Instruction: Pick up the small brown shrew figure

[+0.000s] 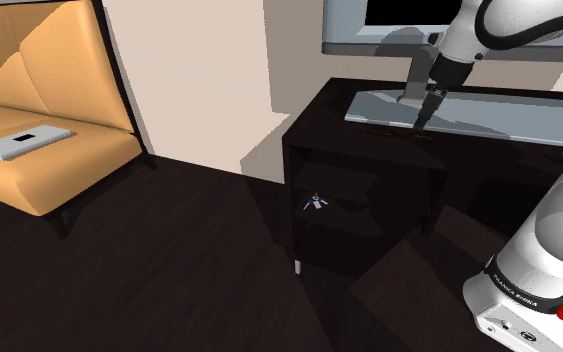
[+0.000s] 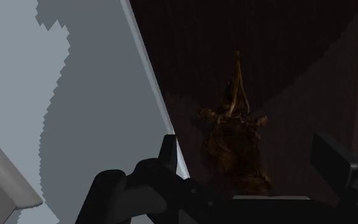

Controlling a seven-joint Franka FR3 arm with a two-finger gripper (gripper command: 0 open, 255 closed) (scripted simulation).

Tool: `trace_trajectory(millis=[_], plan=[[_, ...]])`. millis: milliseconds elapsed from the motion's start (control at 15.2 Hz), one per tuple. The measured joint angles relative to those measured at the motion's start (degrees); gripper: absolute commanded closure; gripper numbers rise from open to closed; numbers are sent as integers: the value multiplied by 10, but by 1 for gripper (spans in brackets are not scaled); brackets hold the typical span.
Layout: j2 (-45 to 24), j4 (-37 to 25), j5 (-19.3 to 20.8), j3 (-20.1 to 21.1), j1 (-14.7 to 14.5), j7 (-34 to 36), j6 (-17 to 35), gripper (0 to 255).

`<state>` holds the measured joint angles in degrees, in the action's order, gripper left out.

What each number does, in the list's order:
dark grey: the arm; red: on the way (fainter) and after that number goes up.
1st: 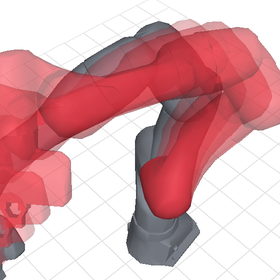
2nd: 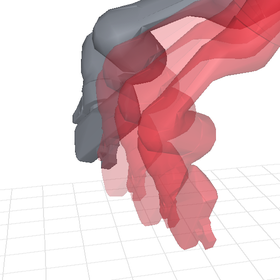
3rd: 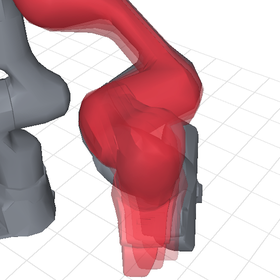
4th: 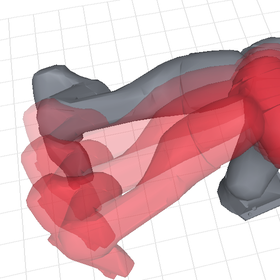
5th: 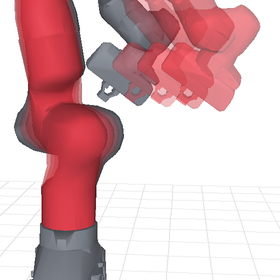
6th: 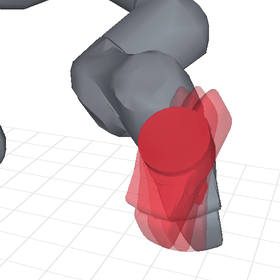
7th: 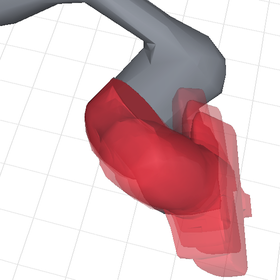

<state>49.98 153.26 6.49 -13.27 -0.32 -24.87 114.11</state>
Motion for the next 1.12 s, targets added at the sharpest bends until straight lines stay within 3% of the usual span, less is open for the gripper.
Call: trace_trajectory(millis=[396, 462, 1122], plan=[[-8, 43, 7, -10, 3, -5, 53, 0], [-8, 45, 7, -10, 3, -6, 55, 255], [-8, 47, 8, -11, 3, -6, 58, 255]])
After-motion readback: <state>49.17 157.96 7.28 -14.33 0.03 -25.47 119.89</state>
